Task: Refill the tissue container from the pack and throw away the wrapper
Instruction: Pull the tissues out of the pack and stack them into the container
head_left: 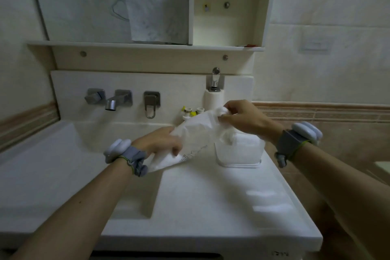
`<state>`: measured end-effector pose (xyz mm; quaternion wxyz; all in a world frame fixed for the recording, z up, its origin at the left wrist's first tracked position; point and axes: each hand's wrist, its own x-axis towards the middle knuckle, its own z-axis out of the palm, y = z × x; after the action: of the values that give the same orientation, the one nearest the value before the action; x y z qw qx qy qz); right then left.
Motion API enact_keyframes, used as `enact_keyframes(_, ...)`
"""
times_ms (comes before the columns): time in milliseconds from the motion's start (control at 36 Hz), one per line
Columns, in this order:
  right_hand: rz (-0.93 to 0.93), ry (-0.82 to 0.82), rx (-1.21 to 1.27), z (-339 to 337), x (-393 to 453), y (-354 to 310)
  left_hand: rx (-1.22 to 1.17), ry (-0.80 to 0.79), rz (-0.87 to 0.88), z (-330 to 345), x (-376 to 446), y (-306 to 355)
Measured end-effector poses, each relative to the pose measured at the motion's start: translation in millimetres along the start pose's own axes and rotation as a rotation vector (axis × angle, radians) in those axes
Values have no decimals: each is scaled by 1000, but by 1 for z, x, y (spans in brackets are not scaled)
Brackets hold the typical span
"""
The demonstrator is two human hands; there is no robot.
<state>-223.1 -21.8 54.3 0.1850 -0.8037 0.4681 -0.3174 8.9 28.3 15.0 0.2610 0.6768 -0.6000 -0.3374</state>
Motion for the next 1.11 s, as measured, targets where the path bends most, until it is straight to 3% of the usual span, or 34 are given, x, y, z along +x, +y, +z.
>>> enact_keyframes(139, 122, 209, 83, -14, 4, 19, 3, 20, -59, 7, 7, 6)
enact_keyframes(361, 212, 165, 136, -36, 1, 38, 291, 118, -169, 17, 10, 19)
enact_keyframes(667, 282, -57, 151, -28, -14, 47, 536, 180, -222, 42, 18, 33)
enact_keyframes(778, 274, -88, 211, -26, -15, 47, 544, 263, -61, 53, 19, 38)
enact_keyframes(944, 285, -127, 384, -31, -16, 49, 559, 584, 544, 68, 29, 55)
enact_keyframes(1028, 235, -119, 349, -34, -17, 51, 623, 598, 746, 73, 31, 65)
enact_keyframes(1111, 197, -126, 308, -38, -16, 56, 663, 538, 829, 79, 34, 72)
